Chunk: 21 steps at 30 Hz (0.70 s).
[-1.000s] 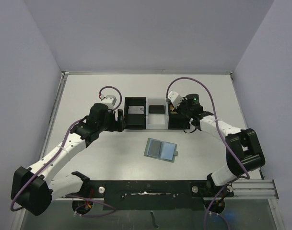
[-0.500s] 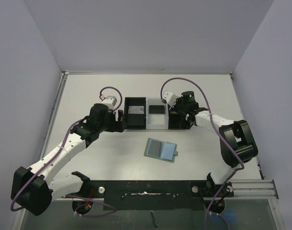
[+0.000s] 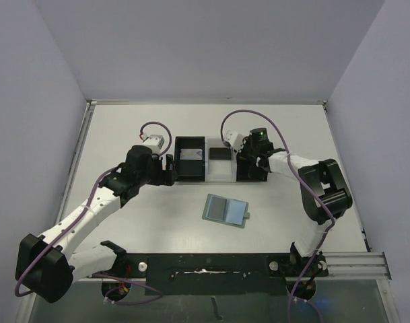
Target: Take the credit cards out of the card holder
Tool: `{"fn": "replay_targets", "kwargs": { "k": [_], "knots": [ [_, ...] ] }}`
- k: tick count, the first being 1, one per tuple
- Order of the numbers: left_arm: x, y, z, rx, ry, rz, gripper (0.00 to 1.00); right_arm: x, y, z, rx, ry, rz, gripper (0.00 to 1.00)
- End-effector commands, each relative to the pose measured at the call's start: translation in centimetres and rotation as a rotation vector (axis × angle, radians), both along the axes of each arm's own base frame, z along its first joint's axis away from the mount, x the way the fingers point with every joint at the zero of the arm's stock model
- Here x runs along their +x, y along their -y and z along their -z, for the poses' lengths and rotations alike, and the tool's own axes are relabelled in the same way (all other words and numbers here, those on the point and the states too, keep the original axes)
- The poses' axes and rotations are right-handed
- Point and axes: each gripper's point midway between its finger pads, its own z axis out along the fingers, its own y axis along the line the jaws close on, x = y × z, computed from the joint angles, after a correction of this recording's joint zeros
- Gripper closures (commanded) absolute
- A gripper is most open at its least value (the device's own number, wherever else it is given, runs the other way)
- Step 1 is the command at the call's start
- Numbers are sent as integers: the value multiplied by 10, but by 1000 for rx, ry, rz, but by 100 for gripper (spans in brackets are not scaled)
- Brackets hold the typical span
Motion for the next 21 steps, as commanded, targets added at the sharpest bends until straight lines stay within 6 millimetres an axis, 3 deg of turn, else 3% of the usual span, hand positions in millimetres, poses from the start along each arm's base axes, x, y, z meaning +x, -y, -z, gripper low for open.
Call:
{"fn": "replay_targets", "kwargs": {
  "k": [1,9,21],
  "knots": [
    [8,5,-17,-32,65,15,27,0,-10,0,11,-39,-20,84],
    [8,5,-19,-36,68,17,27,-2,-5,7,-5,-54,-8,74],
    [9,3,-20,-28,75,6,27,3,-1,-8,13,-4,36,62]
  ]
}}
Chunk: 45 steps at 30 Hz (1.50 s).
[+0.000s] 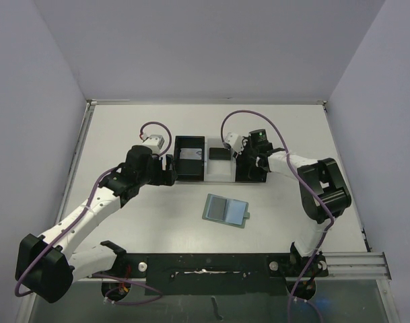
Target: Take the credit cards out of the card holder
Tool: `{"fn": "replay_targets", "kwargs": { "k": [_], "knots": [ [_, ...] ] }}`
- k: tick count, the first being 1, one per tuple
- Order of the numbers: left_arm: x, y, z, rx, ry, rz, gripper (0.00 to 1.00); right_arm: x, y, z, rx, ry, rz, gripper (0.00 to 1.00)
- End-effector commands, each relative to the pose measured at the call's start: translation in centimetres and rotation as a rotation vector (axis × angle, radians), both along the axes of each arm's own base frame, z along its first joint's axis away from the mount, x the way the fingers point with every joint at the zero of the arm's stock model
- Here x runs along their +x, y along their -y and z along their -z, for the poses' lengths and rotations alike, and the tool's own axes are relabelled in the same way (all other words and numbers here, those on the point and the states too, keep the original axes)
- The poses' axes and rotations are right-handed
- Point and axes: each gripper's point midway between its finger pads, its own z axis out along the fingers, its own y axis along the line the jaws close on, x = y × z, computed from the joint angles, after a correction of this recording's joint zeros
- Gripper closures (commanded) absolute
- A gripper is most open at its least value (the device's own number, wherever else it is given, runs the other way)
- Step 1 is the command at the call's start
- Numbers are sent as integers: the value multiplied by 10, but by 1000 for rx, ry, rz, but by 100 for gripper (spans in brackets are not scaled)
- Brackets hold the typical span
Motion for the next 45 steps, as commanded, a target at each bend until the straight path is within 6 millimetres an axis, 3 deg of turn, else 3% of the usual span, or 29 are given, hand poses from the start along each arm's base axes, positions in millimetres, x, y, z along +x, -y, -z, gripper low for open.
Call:
{"fn": "replay_targets", "kwargs": {
  "k": [1,17,24,34,38,40,45],
  "knots": [
    [9,3,-20,-28,73,5,27,13,-3,-23,22,79,15,61],
    [9,3,-21,-30,79,7,27,4,-2,-29,11,52,-1,54],
    [8,4,-20,-33,75,12,27,8,1,-36,14,76,13,50],
    [8,4,-20,-34,76,13,27,27,15,-43,48,155,173,47],
    [8,4,-19,-34,75,15,27,25,9,-38,85,138,181,47],
    [8,4,-20,-34,76,14,27,24,7,-43,112,156,190,47],
    [8,5,-18,-34,70,16,27,29,5,-83,237,235,269,46]
  ]
}}
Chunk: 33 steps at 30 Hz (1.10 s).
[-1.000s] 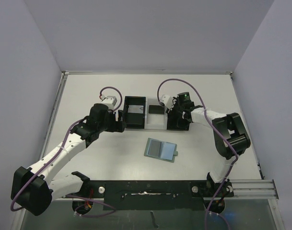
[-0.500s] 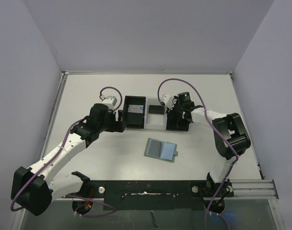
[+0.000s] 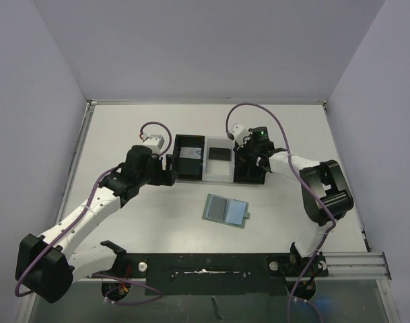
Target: Take the credit cards out of the card holder
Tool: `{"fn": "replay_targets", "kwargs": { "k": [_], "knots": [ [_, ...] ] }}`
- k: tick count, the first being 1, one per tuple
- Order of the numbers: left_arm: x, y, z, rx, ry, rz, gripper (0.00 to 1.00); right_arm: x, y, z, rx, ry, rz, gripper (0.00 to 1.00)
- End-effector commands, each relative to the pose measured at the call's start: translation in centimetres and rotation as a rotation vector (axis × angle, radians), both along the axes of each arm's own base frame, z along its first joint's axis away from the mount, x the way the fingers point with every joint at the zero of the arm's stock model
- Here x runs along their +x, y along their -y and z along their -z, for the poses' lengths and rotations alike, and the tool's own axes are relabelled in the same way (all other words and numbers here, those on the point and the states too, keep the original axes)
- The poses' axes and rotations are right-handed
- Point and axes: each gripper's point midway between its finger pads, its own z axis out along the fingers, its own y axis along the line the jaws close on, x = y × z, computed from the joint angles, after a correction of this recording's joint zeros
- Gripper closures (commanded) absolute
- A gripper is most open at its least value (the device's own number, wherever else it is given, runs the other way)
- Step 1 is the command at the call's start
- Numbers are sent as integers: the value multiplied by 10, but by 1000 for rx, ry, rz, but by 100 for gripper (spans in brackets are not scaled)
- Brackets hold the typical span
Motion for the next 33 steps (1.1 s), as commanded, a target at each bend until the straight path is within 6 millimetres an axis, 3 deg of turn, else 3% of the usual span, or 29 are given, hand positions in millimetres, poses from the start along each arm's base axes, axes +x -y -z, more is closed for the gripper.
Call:
{"fn": "replay_targets", "kwargs": {
  "k": [1,7,11,17,19,23,25,30,33],
  "knots": [
    [8,5,-18,-34,71,16,27,16,-6,-75,196,191,118,45],
    [7,3,-20,-30,75,13,27,3,-9,-104,543,214,360,46],
    [8,4,-18,-29,70,18,27,-17,-2,-140,732,279,465,40],
    [6,8,-16,-44,57,31,27,-42,22,-139,748,283,589,21],
    [7,7,-15,-40,54,28,27,-49,36,-134,777,300,699,2],
    [8,8,-14,-39,51,26,27,-57,53,-127,866,267,830,2],
    [8,8,-13,-39,47,28,27,-58,49,-125,919,217,826,2],
    [9,8,-7,-29,32,26,27,-67,10,-127,1030,53,687,1],
    [9,9,-4,-25,22,28,27,-81,-6,-123,1073,8,693,4]
  ]
}}
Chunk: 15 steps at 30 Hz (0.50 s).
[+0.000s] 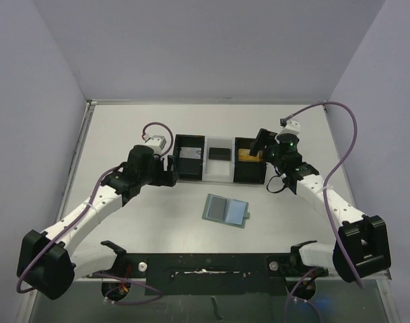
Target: Take the credit cards out of the card holder
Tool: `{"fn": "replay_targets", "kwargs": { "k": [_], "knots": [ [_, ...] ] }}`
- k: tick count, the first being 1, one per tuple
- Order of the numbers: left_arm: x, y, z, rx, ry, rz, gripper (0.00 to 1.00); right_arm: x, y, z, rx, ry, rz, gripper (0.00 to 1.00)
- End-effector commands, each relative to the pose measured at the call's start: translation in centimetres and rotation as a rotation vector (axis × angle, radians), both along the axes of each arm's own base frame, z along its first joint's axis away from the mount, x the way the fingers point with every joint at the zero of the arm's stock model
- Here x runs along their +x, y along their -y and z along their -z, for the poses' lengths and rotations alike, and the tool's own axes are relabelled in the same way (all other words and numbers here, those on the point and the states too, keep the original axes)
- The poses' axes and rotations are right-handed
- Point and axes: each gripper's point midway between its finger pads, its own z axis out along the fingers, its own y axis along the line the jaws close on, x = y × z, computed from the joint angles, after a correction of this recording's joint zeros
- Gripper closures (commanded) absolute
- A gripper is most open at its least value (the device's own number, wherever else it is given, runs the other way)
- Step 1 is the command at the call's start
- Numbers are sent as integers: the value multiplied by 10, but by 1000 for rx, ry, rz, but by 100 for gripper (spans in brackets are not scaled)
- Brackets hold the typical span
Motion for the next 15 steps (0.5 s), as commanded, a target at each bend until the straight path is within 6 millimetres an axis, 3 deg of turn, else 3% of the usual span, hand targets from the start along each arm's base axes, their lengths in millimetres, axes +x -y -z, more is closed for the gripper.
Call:
{"fn": "replay_targets", "kwargs": {
  "k": [1,5,10,15],
  "knots": [
    [11,5,-9,-21,43,8,27,-20,-38,-17,145,21,-48,7],
    [14,3,-6,-7,34,-8,27,-52,-34,10,69,-27,191,9],
    [15,2,-1,-2,19,-19,27,-94,-67,32,93,-55,189,17],
    [17,6,2,-7,5,-12,27,-112,-110,59,77,-136,33,21]
  ]
}}
